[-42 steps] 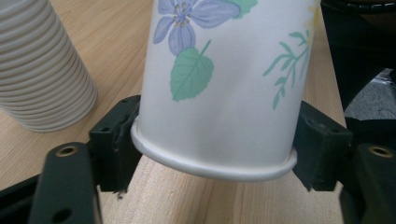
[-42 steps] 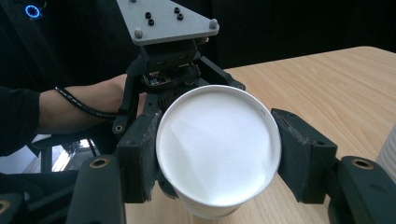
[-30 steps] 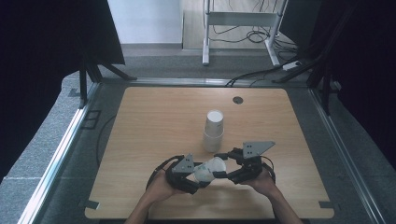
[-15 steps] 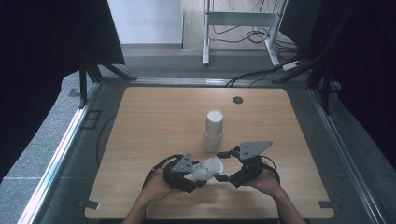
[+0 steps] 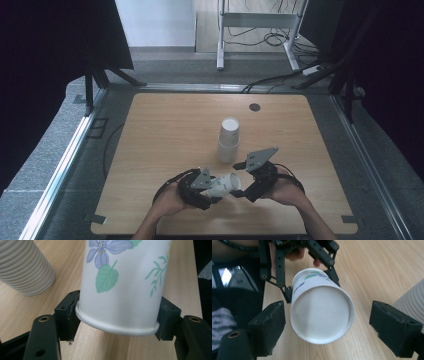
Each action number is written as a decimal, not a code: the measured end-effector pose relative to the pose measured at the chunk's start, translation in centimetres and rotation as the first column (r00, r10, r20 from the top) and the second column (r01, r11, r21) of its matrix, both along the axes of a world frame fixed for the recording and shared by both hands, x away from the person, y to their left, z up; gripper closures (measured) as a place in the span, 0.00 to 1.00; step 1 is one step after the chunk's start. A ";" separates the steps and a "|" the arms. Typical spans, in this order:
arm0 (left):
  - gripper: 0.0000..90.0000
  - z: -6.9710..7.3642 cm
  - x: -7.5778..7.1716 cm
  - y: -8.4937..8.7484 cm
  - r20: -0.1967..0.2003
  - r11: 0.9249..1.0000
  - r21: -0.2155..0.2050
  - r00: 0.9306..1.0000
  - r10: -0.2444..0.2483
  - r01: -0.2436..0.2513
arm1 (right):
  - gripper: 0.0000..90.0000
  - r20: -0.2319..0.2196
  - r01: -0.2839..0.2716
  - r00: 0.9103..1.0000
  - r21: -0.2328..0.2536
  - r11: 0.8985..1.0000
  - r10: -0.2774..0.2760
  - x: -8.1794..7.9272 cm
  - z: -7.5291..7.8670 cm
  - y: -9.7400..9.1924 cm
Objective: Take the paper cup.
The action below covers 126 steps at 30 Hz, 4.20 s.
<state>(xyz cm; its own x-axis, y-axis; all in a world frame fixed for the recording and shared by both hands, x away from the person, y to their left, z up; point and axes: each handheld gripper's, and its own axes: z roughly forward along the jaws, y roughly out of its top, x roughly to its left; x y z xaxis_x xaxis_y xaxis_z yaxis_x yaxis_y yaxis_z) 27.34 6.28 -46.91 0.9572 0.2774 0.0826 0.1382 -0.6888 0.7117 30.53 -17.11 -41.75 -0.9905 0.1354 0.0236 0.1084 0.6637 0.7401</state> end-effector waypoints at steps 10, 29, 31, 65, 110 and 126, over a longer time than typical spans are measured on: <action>0.36 0.0 -0.1 -0.1 0.012 0.999 0.044 1.000 -0.006 0.006 | 0.16 0.005 -0.043 0.999 -0.205 0.978 0.045 0.0 0.0 3.3; 0.36 -0.2 -0.3 -0.6 0.020 0.996 0.089 1.000 -0.009 0.007 | 0.37 -0.003 -0.117 0.992 -0.366 0.923 0.124 -0.1 -0.6 5.8; 0.36 -0.2 -0.3 -0.6 0.020 0.996 0.088 1.000 -0.009 0.007 | 0.38 -0.002 -0.118 0.992 -0.365 0.923 0.126 -0.1 -0.6 5.8; 0.16 0.8 1.0 2.6 -0.077 0.965 -0.262 0.997 -0.024 0.003 | 0.40 -0.016 -0.063 0.998 0.060 0.996 0.064 -0.2 -1.3 0.6; 0.37 0.2 0.6 2.5 -0.040 0.941 -0.327 0.994 -0.102 0.083 | 0.40 -0.029 -0.081 0.996 0.172 0.982 0.087 -0.2 -3.4 -0.2; 0.40 0.6 0.5 2.5 -0.035 0.944 -0.318 0.994 -0.105 0.088 | 0.38 -0.029 -0.075 0.996 0.151 0.986 0.080 -0.2 -3.1 -0.1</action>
